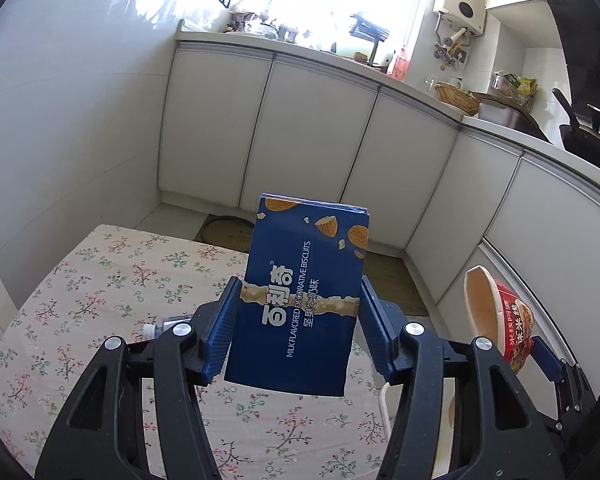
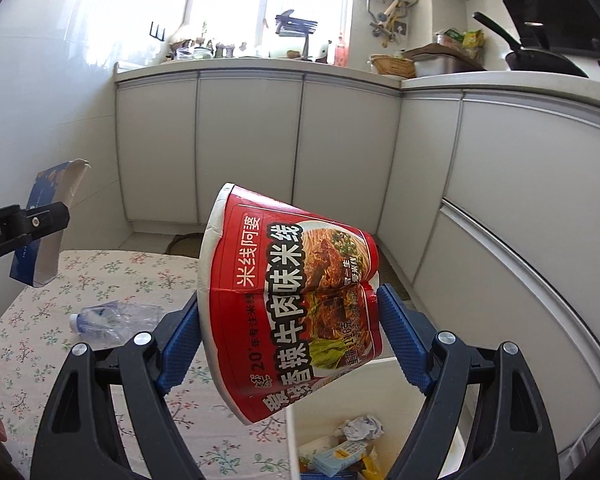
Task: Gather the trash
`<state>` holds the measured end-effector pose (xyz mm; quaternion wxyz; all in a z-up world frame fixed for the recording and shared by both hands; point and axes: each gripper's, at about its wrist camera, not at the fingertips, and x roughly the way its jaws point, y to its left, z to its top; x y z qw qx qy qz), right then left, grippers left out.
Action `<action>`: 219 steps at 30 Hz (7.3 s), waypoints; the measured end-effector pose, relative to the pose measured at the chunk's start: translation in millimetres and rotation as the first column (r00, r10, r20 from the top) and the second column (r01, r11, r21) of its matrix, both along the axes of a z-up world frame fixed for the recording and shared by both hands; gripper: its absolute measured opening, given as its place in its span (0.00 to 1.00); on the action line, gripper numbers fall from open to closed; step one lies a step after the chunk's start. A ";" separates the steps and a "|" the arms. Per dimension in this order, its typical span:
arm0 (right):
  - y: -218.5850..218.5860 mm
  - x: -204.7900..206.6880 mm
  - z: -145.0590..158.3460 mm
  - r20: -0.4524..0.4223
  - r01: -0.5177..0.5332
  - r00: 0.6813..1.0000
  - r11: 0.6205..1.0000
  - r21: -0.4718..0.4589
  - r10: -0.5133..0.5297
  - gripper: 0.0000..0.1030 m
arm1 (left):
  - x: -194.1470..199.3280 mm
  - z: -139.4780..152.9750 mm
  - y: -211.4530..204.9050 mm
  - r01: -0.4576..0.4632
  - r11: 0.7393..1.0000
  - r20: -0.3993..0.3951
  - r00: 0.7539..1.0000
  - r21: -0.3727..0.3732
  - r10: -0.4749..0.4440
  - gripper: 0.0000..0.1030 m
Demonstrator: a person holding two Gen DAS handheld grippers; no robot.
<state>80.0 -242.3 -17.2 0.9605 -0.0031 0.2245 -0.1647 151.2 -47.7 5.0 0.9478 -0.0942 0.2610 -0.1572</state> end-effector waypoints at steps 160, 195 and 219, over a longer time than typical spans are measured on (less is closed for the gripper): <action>2.5 22.3 -23.0 -0.135 -0.211 0.963 0.964 0.159 0.233 0.19 | -33.1 -16.0 21.4 0.093 0.991 -0.158 0.984 0.096 -0.077 0.78; -137.9 -18.5 -48.8 -0.147 0.136 0.984 0.963 0.233 -0.103 0.78 | -64.8 14.0 -93.5 0.093 0.980 0.103 0.988 0.177 -0.112 0.93; -72.4 -105.8 24.3 0.038 0.307 0.946 0.930 0.201 -0.321 0.94 | -92.4 13.1 -64.0 -0.032 0.978 0.028 0.999 0.207 0.027 0.93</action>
